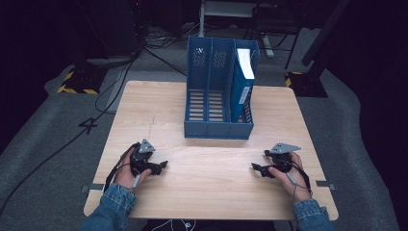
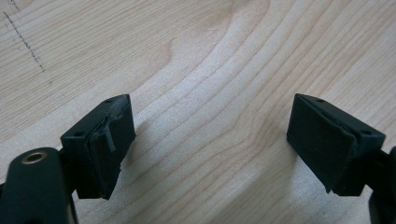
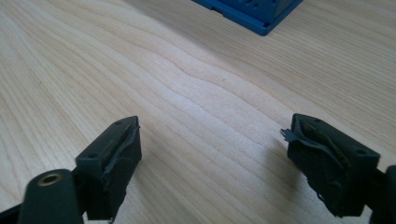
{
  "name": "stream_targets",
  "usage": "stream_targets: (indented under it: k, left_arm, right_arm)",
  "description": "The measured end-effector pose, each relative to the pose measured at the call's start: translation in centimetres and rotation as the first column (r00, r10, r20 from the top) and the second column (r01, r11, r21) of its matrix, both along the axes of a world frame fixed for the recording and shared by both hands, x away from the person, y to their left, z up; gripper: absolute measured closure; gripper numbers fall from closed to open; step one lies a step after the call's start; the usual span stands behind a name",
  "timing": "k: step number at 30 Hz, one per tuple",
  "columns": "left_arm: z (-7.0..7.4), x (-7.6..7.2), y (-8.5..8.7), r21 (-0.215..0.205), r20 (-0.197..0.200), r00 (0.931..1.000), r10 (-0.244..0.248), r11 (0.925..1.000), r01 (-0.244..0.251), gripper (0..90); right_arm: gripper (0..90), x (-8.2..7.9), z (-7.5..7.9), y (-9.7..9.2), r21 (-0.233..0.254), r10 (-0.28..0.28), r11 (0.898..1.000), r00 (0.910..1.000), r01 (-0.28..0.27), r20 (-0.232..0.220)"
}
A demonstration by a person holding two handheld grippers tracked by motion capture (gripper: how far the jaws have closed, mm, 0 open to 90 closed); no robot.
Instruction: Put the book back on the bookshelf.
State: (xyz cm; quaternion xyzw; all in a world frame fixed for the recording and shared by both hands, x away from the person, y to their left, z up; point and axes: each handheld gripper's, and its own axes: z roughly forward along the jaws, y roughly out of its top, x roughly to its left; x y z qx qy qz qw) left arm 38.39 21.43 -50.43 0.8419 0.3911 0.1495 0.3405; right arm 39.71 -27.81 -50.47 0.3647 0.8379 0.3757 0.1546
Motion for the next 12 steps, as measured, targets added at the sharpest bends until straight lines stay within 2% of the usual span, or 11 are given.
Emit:
stream_targets:
  k: [3,12]
  left_arm:
    - [0.0,0.0,0.0,0.0,0.0,1.0,0.0,1.0,0.0,15.5]
    - [-0.03,-0.1,-0.23,-0.004,-0.003,0.9999,0.014,0.9999,-0.014,14.5]
  right_arm:
    - [12.9,-0.08,-0.06,0.36,-0.029,0.011,1.0,0.9999,-0.011,0.006]
    - [11.2,-0.06,-0.09,0.51,-0.029,0.0,1.0,1.0,0.0,0.003]
